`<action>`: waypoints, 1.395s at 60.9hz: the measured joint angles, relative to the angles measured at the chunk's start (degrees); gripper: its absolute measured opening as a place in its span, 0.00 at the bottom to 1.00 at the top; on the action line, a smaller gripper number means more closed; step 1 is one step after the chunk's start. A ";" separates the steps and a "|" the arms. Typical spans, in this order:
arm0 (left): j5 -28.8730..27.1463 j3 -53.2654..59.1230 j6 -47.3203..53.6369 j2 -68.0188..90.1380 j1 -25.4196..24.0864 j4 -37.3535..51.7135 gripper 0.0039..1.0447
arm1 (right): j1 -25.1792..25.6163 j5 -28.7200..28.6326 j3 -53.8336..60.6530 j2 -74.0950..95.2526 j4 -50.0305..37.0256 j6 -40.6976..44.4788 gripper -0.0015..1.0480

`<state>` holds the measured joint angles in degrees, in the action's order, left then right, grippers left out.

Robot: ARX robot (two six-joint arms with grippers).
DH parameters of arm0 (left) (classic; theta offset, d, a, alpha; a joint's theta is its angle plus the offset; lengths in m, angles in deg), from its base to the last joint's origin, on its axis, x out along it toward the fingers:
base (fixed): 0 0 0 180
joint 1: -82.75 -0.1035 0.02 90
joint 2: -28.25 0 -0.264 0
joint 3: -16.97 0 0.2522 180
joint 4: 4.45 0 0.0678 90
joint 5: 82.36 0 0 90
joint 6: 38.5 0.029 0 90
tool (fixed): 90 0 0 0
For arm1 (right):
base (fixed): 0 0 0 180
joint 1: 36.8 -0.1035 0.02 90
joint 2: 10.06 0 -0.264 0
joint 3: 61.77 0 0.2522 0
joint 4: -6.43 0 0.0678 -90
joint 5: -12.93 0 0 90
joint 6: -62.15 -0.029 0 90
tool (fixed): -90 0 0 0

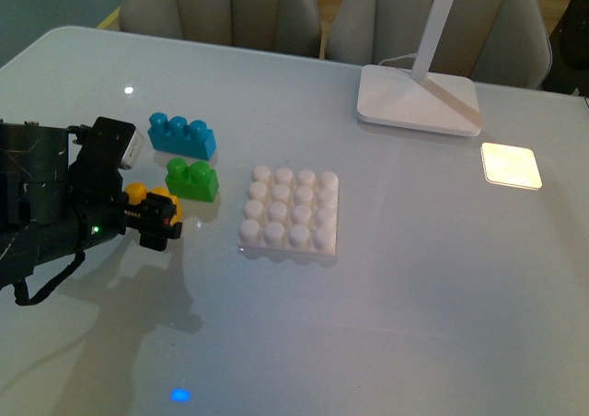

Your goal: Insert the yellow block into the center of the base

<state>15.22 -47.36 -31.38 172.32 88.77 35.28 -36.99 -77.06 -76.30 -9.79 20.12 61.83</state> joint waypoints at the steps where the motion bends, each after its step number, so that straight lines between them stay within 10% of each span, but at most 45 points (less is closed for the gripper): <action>1: -0.04 0.11 -0.04 -0.07 0.00 0.00 0.61 | 0.00 0.00 0.00 0.00 0.00 0.00 0.92; 39: -13.86 12.55 -12.68 -18.97 14.03 -3.26 0.61 | 0.00 0.00 0.00 0.00 0.00 0.00 0.92; 85: -22.99 -2.51 -21.86 -11.19 28.09 -14.34 0.60 | 0.00 0.00 0.00 0.00 0.00 0.00 0.92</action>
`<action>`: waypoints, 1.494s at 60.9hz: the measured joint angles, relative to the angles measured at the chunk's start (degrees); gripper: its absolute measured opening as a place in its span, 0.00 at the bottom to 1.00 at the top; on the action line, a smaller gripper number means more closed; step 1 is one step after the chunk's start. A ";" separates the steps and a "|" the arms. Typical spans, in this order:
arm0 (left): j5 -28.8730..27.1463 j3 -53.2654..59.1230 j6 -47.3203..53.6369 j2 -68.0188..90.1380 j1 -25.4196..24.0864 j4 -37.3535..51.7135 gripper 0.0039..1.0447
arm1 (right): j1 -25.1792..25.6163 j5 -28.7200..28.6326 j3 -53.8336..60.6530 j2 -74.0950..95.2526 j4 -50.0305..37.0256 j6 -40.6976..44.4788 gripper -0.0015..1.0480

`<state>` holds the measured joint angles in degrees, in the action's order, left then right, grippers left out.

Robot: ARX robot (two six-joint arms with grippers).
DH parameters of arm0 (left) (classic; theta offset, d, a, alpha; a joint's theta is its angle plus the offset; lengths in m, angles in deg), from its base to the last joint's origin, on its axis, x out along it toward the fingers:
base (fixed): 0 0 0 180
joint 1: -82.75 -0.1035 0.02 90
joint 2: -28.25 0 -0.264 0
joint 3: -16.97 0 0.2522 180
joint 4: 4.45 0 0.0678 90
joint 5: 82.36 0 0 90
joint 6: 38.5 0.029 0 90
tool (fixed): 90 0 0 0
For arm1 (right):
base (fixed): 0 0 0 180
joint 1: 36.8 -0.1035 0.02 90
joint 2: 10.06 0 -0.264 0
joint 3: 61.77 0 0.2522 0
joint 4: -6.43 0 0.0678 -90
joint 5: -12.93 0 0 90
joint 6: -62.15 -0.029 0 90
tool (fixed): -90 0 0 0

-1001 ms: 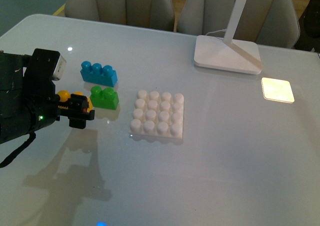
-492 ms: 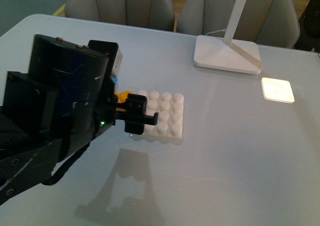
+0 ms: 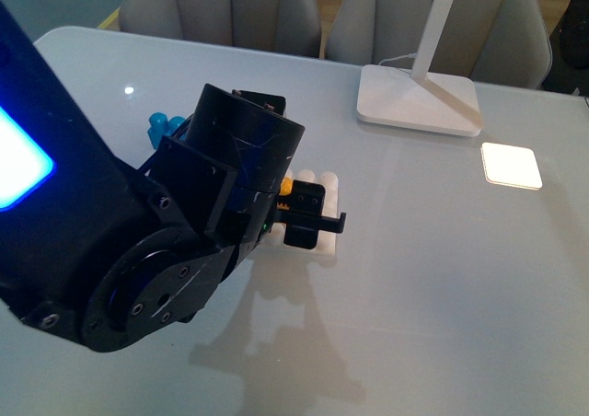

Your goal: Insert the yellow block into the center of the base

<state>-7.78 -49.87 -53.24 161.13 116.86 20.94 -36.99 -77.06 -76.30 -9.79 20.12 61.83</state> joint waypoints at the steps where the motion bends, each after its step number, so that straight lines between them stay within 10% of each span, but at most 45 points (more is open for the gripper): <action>1: -0.02 -0.26 0.00 0.17 0.00 -0.15 0.60 | 0.00 0.00 0.00 0.00 0.00 0.00 0.92; 91: -2.23 -11.80 -0.42 8.09 1.64 -6.21 0.60 | 0.00 0.00 0.00 0.00 0.00 0.00 0.92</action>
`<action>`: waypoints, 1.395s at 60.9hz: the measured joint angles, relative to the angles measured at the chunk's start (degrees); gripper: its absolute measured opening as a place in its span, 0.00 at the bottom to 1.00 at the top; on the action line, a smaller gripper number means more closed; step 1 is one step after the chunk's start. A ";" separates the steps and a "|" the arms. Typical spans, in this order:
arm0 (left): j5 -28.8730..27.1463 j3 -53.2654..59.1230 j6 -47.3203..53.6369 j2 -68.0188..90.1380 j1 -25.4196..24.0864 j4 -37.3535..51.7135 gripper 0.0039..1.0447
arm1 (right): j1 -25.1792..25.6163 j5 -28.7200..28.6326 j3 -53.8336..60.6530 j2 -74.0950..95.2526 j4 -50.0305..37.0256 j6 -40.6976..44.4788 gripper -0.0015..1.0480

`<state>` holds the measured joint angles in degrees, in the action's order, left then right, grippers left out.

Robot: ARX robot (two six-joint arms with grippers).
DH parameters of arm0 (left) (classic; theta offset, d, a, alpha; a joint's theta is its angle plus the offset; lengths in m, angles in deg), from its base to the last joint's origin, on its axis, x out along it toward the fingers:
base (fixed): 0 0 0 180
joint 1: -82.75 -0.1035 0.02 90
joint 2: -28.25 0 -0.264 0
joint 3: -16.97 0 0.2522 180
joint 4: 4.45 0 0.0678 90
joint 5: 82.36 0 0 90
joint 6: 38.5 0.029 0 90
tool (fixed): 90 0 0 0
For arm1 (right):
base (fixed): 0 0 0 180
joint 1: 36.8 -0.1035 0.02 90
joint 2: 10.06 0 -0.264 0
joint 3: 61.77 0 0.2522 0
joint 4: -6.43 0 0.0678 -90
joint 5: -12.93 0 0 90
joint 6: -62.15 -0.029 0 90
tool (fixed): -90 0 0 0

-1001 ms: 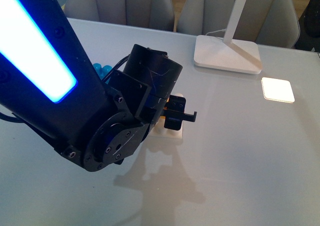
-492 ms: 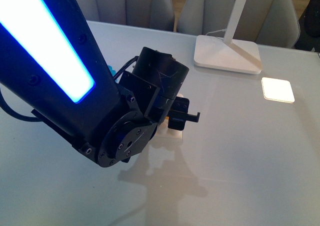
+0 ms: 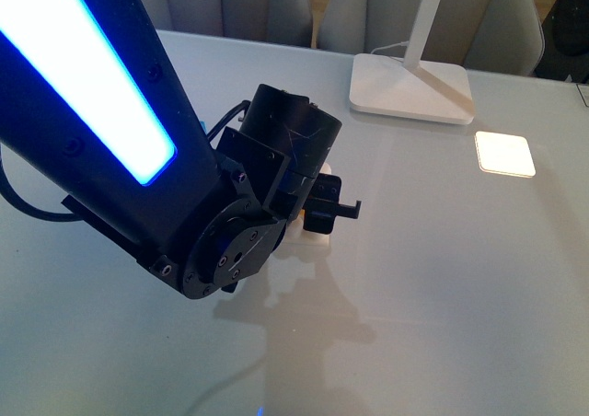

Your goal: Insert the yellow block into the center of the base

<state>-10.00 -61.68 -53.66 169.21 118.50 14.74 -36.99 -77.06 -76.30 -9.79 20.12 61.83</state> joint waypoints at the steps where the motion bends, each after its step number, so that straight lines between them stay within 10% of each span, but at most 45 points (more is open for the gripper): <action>1: 0.02 -0.02 -0.02 0.00 0.00 0.00 0.60 | 0.00 0.00 0.00 0.00 0.00 0.00 0.92; 85: -0.37 -2.36 -2.60 2.10 0.39 -1.18 0.60 | 0.00 0.00 0.00 0.00 0.00 0.00 0.92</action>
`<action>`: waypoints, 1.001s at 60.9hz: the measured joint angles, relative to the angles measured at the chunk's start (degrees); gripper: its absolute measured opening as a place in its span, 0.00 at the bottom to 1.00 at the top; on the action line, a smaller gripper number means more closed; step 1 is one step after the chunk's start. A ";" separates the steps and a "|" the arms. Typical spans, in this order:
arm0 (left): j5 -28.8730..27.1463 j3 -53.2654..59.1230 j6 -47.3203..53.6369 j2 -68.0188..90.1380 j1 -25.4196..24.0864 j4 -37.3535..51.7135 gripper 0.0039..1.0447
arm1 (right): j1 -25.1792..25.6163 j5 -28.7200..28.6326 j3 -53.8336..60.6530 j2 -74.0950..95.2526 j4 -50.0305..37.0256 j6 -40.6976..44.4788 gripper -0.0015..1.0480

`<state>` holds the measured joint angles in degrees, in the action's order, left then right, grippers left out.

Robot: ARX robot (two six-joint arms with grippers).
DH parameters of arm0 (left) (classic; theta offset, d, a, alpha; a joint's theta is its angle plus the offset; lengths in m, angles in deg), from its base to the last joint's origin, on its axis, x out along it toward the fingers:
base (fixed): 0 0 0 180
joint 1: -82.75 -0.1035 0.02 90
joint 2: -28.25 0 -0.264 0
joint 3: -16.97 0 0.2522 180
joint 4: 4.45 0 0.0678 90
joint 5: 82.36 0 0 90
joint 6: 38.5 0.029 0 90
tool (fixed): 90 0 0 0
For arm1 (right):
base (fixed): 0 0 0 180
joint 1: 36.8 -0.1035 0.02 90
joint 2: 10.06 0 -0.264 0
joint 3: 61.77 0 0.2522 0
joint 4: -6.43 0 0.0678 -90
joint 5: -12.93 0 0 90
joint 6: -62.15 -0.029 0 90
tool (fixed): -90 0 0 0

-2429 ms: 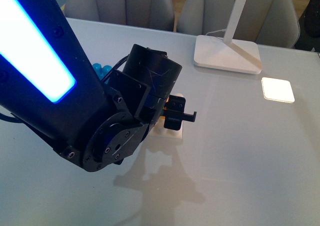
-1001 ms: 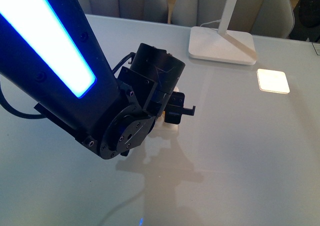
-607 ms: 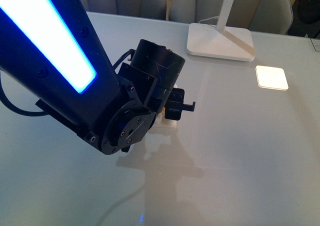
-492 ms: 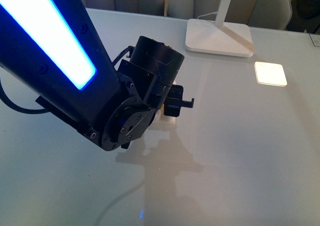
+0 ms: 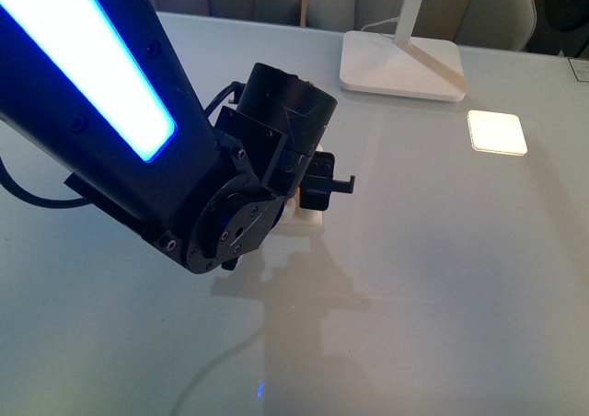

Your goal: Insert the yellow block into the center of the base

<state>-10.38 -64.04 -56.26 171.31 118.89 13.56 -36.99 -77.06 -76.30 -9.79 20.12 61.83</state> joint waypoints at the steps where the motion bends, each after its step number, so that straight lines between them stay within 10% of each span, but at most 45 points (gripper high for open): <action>1: 0.00 0.00 -0.04 0.09 0.00 -0.02 0.60 | 0.00 0.00 0.00 0.00 0.00 0.00 0.92; 61: 3.82 -0.98 -1.44 2.21 -1.81 -0.98 0.60 | 0.00 0.00 0.00 0.00 0.00 0.00 0.92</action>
<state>-6.55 -65.02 -57.70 173.52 117.08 12.57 -36.99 -77.06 -76.30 -9.79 20.12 61.83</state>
